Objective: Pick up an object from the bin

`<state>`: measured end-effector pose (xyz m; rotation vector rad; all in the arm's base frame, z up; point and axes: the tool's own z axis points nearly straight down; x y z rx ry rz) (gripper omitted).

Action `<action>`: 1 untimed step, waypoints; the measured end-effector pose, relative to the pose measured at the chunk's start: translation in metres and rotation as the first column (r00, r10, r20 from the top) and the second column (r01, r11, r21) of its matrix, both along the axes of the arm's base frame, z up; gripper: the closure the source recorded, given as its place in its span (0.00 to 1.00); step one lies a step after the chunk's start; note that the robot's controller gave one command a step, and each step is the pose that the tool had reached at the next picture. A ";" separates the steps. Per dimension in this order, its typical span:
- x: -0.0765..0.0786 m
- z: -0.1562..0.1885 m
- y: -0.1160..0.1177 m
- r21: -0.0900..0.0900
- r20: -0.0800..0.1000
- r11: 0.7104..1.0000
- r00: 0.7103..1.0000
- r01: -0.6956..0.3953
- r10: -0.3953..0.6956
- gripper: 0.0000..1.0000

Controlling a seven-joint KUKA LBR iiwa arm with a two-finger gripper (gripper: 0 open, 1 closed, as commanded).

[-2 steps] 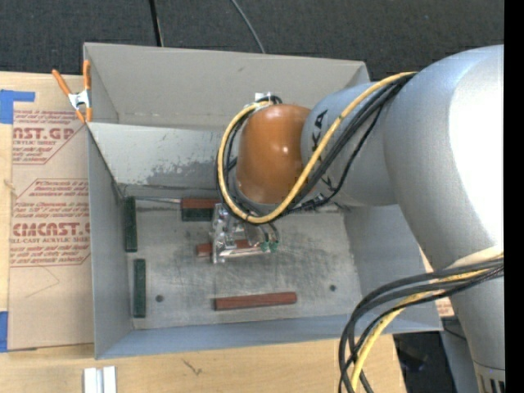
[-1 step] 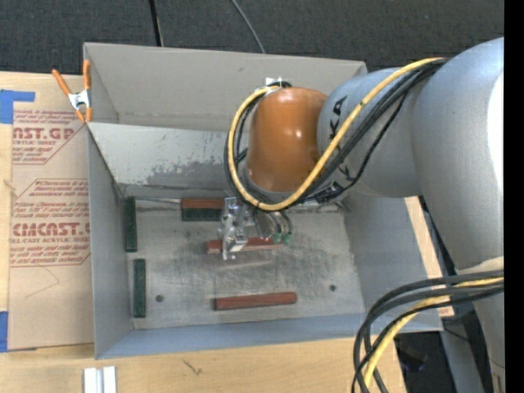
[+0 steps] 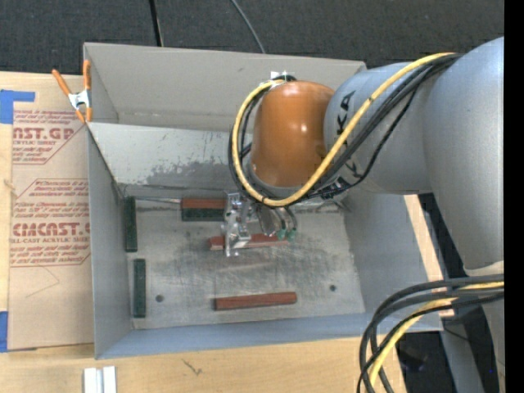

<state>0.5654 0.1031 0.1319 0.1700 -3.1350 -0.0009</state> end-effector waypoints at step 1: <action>0.010 0.021 0.001 0.000 0.015 0.995 0.995 -0.097 0.097 1.00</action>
Offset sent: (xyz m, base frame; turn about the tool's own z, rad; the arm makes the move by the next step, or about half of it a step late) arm 0.0117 0.0158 0.0050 -0.2319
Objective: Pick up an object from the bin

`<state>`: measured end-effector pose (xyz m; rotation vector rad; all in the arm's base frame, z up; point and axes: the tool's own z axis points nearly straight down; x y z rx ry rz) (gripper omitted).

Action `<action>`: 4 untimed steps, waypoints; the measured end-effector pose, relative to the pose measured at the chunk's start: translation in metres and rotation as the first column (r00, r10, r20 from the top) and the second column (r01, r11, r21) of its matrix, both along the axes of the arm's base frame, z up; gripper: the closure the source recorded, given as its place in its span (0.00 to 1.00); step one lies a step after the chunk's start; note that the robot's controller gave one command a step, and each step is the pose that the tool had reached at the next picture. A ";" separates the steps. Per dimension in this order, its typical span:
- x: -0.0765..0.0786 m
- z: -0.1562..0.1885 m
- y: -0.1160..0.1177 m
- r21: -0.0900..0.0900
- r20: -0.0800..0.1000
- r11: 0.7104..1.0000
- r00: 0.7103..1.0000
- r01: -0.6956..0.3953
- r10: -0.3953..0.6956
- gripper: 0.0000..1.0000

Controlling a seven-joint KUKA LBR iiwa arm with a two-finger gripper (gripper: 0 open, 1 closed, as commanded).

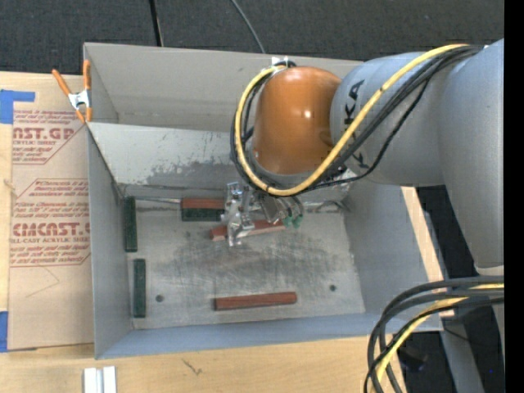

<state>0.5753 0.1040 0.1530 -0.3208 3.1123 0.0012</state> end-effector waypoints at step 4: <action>0.007 0.070 0.015 0.000 -0.010 0.988 0.988 -0.156 0.156 1.00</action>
Offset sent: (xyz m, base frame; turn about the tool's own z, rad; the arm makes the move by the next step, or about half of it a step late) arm -0.0031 0.0097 -0.0168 -0.0845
